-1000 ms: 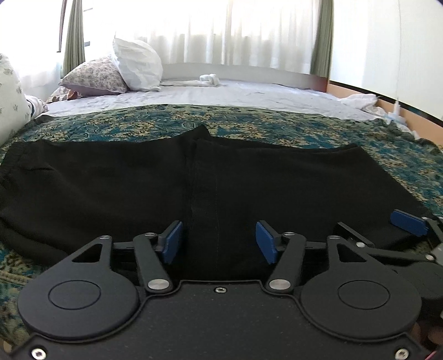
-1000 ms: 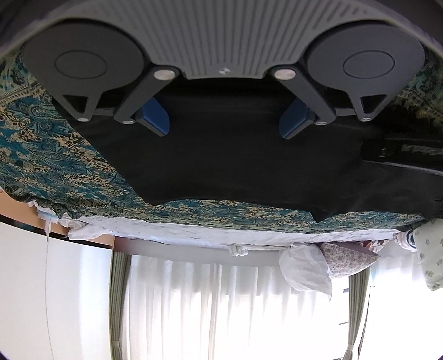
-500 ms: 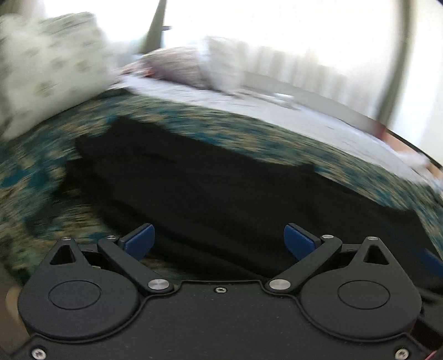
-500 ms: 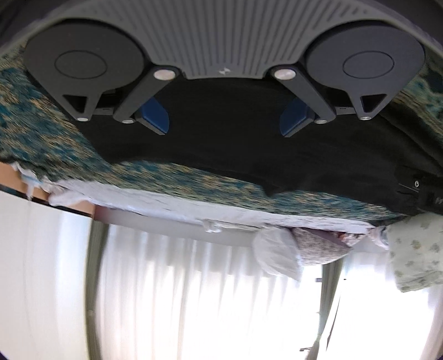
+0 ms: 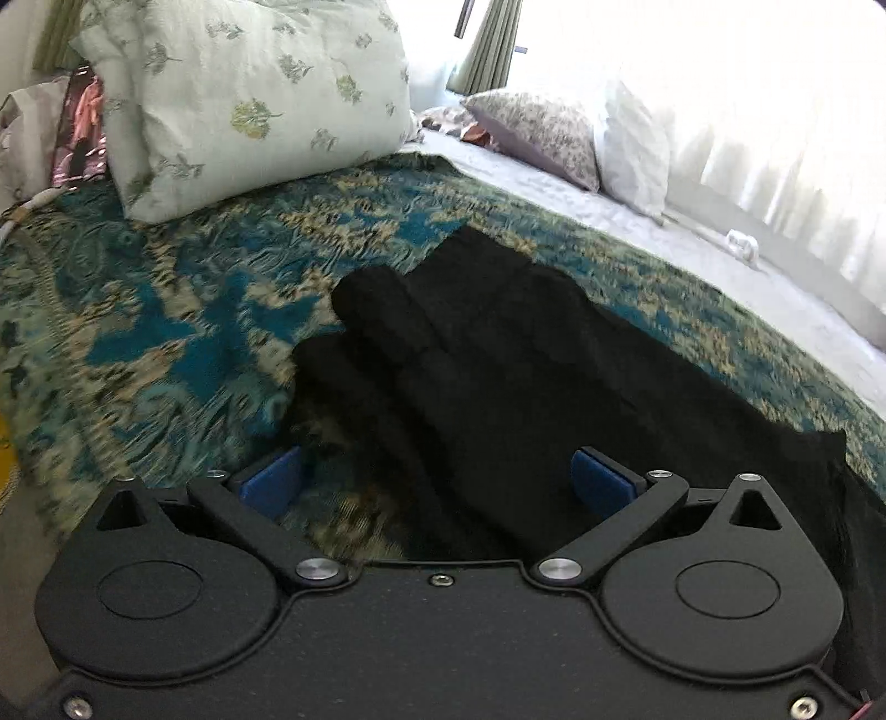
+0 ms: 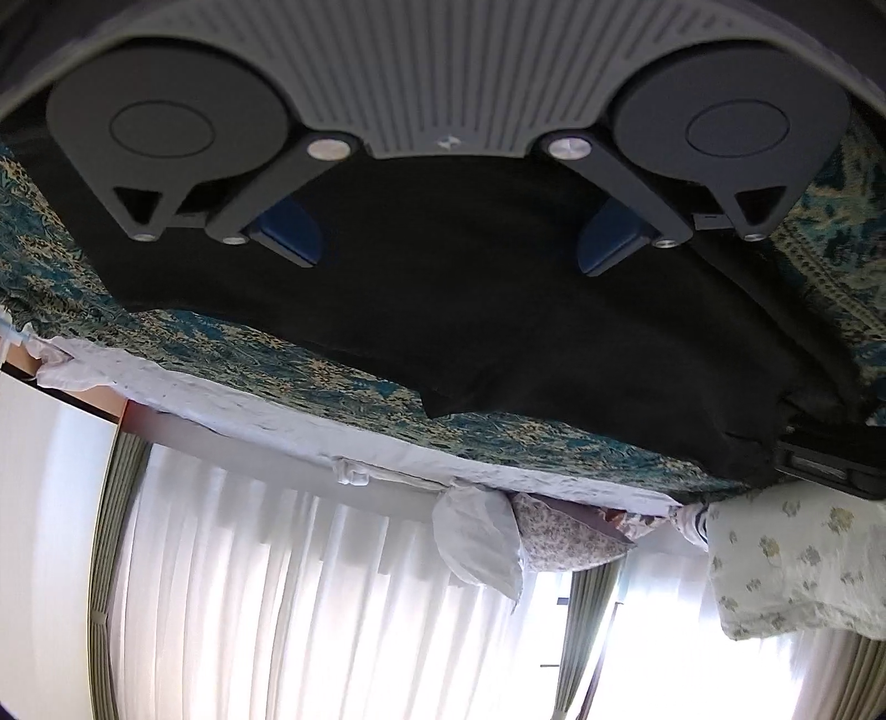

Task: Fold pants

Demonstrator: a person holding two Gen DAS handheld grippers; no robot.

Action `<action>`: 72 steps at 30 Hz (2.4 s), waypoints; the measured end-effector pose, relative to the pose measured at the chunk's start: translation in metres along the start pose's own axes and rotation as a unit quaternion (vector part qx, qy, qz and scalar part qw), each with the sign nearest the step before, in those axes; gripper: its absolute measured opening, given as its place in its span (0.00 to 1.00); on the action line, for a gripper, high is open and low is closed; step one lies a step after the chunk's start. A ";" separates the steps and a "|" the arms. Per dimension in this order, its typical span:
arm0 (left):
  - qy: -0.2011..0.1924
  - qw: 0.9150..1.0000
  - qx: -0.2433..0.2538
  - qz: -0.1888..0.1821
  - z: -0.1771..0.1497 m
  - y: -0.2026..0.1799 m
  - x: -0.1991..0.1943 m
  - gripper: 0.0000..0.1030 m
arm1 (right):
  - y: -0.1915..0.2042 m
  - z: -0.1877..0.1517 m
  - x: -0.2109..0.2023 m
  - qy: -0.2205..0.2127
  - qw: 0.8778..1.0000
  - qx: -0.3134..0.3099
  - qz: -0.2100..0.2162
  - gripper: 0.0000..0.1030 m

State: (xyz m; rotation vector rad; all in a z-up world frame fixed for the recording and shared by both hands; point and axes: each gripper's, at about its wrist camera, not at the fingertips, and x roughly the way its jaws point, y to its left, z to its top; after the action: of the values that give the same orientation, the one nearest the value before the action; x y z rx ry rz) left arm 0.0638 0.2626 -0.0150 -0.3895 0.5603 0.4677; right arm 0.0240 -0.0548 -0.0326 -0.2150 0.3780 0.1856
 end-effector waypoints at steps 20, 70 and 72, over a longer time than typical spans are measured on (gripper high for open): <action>-0.100 0.885 0.312 -0.331 -0.073 -0.263 -0.149 0.07 | -0.195 -0.025 -0.076 -0.032 0.959 0.256 -0.115 0.96; -0.058 0.918 0.309 -0.241 -0.136 -0.168 -0.099 0.32 | -0.086 0.010 -0.045 0.027 0.979 -0.202 0.022 1.00; -0.059 0.918 0.308 -0.243 -0.136 -0.167 -0.099 0.33 | -0.070 0.005 -0.037 0.025 0.978 -0.209 0.005 0.99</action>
State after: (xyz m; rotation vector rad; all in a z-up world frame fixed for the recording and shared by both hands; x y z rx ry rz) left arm 0.0200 0.0301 -0.0262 0.1127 0.4443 -0.1755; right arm 0.0071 -0.1259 -0.0012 -0.6340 0.3865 0.2696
